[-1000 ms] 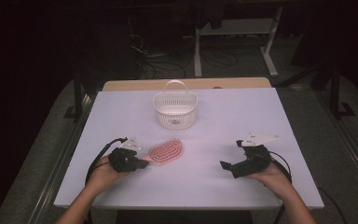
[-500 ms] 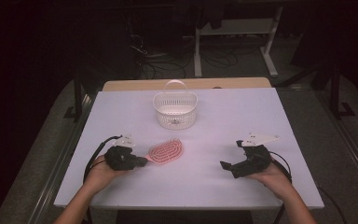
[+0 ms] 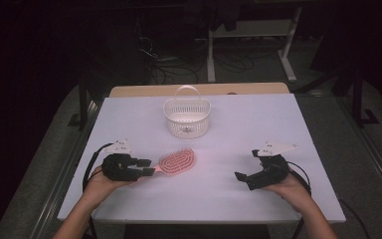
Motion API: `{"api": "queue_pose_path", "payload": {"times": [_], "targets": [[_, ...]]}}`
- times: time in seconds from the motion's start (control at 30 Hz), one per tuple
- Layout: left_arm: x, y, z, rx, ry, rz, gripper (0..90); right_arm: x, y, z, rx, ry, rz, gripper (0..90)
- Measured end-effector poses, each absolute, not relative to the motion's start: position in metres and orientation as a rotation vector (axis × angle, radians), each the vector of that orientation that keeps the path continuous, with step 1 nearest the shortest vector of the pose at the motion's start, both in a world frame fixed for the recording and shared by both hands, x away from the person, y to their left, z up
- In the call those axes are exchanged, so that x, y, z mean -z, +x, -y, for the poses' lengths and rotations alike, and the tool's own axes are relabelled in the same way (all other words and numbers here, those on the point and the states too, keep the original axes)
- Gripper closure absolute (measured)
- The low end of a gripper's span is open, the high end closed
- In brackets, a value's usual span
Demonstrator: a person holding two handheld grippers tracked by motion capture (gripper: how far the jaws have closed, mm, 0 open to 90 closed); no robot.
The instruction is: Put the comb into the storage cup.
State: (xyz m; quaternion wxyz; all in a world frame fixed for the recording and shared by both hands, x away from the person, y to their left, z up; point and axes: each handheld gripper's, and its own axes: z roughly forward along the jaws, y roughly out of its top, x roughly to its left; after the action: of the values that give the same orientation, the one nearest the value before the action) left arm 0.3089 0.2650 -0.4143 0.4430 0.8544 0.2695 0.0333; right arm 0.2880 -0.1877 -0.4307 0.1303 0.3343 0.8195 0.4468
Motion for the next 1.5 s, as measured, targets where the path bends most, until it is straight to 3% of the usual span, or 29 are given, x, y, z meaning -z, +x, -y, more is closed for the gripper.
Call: {"api": "queue_pose_path", "payload": {"times": [0.2,0.27,0.33,0.4,0.57,1.5], "targets": [[0.413,0.307,-0.273,-0.113,2.074,-0.66,38.9,0.431,0.288,0.188,-1.3,0.973,-2.38,0.0],[0.413,0.306,-0.276,-0.134,2.043,-0.664,26.3,0.431,0.288,0.188,-1.3,0.972,-2.381,0.0],[0.413,0.306,-0.277,-0.143,2.036,-0.664,22.6,0.431,0.288,0.187,-1.298,0.972,-2.383,0.0],[0.414,0.307,-0.279,-0.14,2.018,-0.647,12.8,0.431,0.288,0.187,-1.298,0.969,-2.386,0.0],[0.416,0.306,-0.28,-0.155,2.011,-0.636,1.8,0.432,0.288,0.187,-1.306,0.97,-2.391,0.0],[0.41,0.31,-0.278,-0.174,1.997,-0.621,0.0,0.435,0.282,0.193,-1.306,0.949,-2.393,0.0]]}}
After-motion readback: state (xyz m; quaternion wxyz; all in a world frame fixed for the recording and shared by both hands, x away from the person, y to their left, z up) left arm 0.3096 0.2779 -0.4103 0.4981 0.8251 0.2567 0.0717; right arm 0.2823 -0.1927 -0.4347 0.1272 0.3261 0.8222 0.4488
